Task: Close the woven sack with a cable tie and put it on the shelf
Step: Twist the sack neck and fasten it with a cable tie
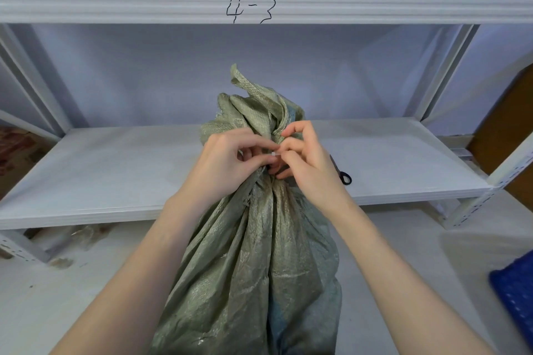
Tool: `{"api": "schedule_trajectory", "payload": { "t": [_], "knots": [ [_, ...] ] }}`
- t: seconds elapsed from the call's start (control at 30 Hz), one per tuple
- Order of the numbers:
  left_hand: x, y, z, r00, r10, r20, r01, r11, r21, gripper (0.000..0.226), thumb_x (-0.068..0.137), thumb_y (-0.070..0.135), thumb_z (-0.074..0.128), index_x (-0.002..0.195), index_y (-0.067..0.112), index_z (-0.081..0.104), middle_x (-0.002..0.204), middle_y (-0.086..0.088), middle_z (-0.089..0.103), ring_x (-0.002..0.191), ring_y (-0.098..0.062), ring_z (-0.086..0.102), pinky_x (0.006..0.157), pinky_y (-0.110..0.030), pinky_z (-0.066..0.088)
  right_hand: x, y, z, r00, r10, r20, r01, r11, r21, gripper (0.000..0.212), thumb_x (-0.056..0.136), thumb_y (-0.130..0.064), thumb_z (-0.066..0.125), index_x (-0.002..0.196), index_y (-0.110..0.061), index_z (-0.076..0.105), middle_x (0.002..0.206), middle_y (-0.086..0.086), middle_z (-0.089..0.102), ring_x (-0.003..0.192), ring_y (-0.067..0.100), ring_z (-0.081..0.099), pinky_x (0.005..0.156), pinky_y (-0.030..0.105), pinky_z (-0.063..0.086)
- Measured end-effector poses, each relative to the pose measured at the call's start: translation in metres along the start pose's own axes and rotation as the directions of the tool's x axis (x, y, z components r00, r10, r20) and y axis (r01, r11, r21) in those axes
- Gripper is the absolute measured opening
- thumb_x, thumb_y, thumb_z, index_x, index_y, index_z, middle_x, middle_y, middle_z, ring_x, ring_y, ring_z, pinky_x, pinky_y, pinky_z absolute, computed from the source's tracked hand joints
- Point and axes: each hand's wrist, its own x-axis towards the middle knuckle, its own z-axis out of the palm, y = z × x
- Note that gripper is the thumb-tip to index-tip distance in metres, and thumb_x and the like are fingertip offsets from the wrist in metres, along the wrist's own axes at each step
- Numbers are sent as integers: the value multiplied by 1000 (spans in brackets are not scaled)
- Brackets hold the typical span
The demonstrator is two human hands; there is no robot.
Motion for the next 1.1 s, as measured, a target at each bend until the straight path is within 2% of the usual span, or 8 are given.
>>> {"api": "schedule_trajectory", "payload": {
  "t": [0.17, 0.27, 0.37, 0.43, 0.57, 0.63, 0.97, 1.1],
  "knots": [
    [-1, -1, 1, 1000, -16, -19, 16, 1000, 13, 8, 76, 23, 76, 84, 24, 77, 72, 7, 64, 65, -13, 56, 63, -27, 46, 2, 2, -1, 999, 46, -11, -46, 999, -5, 18, 93, -5, 44, 89, -23, 45, 73, 8, 62, 66, 21, 60, 57, 25, 51],
    [-1, -1, 1, 1000, -9, -17, 9, 1000, 8, 6, 76, 22, 75, 82, 25, 76, 72, 5, 65, 63, -11, 54, 63, -28, 47, 2, 2, -2, 997, 76, -18, -77, 995, -56, 10, 94, -18, 49, 85, -14, 51, 66, 0, 60, 57, 9, 54, 54, 16, 42],
    [-1, -2, 3, 1000, -3, -17, 3, 1000, 24, 4, 78, 22, 74, 81, 24, 75, 71, 5, 63, 63, -9, 51, 63, -26, 45, 1, 7, -4, 996, 82, 21, -75, 968, -238, 32, 94, -32, 49, 80, -5, 57, 72, 18, 62, 64, 16, 54, 65, 34, 45],
    [-2, -2, 4, 1000, 0, -15, 0, 1000, 31, 3, 78, 22, 73, 81, 23, 74, 71, 4, 63, 64, -10, 52, 63, -27, 45, 1, 8, -4, 996, 82, 48, -66, 963, -262, 36, 95, -33, 47, 76, -4, 57, 77, 24, 61, 65, 18, 53, 65, 34, 43],
    [-2, -3, 4, 1000, 3, 6, -3, 999, 39, 3, 79, 24, 72, 82, 23, 72, 75, 4, 63, 66, -11, 51, 64, -28, 44, 2, 8, -7, 996, 56, 67, -42, 981, -187, 32, 96, -26, 48, 66, -16, 55, 64, -3, 56, 60, 3, 55, 63, 17, 44],
    [-2, -4, 3, 1000, -1, 16, 0, 1000, 25, 6, 79, 26, 72, 83, 22, 72, 78, 5, 63, 67, -11, 52, 65, -30, 45, 2, 7, -8, 997, 32, 65, -17, 977, -214, 33, 96, -24, 48, 66, -12, 55, 64, -2, 56, 56, -3, 53, 61, 10, 40],
    [-5, -4, 3, 1000, 9, 18, -11, 994, 104, 12, 80, 35, 62, 85, 27, 68, 86, 12, 60, 78, -9, 58, 69, -40, 51, 1, 5, -8, 998, -37, 43, 48, 954, -296, 35, 97, -21, 47, 63, -13, 50, 57, -8, 44, 52, 1, 39, 56, 15, 33],
    [-5, -6, 3, 1000, 15, 15, -16, 995, 103, 9, 80, 30, 63, 85, 24, 67, 85, 11, 61, 79, -9, 59, 71, -39, 52, 1, 6, -9, 999, -36, 32, 43, 956, -291, 35, 97, -22, 46, 64, -12, 51, 63, 1, 54, 55, 0, 44, 57, 17, 33]
  ]
}}
